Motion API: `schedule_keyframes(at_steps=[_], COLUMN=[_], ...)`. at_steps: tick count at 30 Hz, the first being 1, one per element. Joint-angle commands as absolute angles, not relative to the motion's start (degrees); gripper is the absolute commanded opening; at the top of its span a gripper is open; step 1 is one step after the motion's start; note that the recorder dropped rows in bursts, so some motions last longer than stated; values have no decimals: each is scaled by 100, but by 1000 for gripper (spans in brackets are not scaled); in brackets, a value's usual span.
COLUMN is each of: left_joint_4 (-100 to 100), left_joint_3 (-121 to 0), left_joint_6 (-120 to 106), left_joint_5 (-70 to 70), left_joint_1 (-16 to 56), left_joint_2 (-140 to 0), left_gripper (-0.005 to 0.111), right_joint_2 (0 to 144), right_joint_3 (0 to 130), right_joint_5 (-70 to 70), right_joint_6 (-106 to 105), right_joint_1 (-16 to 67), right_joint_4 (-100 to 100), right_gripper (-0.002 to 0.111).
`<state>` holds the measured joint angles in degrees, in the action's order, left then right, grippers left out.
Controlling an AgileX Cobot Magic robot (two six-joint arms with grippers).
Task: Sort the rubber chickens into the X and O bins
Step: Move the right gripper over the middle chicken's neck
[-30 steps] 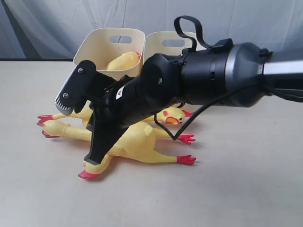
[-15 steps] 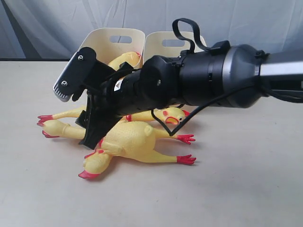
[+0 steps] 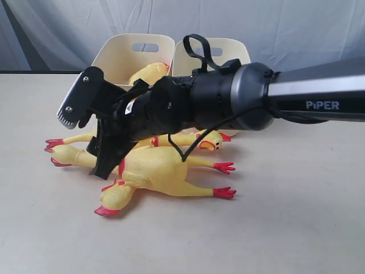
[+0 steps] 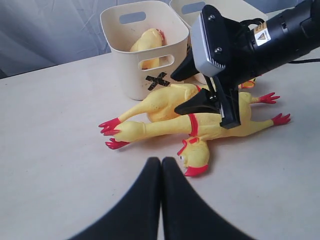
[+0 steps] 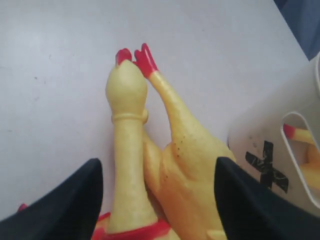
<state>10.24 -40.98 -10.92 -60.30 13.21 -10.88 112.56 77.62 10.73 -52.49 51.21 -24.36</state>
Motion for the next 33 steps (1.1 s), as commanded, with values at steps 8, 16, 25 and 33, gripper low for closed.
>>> schedule_keyframes(at_steps=[8, 16, 25, 33], left_joint_4=[900, 900, 900, 900], left_joint_3=[-4089, -4089, -4089, -4089], left_joint_6=[-1041, -1027, -1027, -1027], left_joint_5=[-6030, -6041, -6041, -6041], left_joint_1=[1323, 1323, 1323, 1323], left_joint_2=[-1037, -1037, -1037, -1037], left_gripper=[0, 0, 0, 0], right_joint_2=[11930, 11969, 12261, 12365], right_joint_3=[8322, 8322, 8322, 8322], right_joint_5=[1275, 1289, 1096, 807], right_joint_6=[-5270, -5270, -5239, -5239], right_joint_1=[5343, 5503, 5503, 5503], right_joint_4=[-2250, -1618, -1330, -1292], right_gripper=[61, 61, 61, 61])
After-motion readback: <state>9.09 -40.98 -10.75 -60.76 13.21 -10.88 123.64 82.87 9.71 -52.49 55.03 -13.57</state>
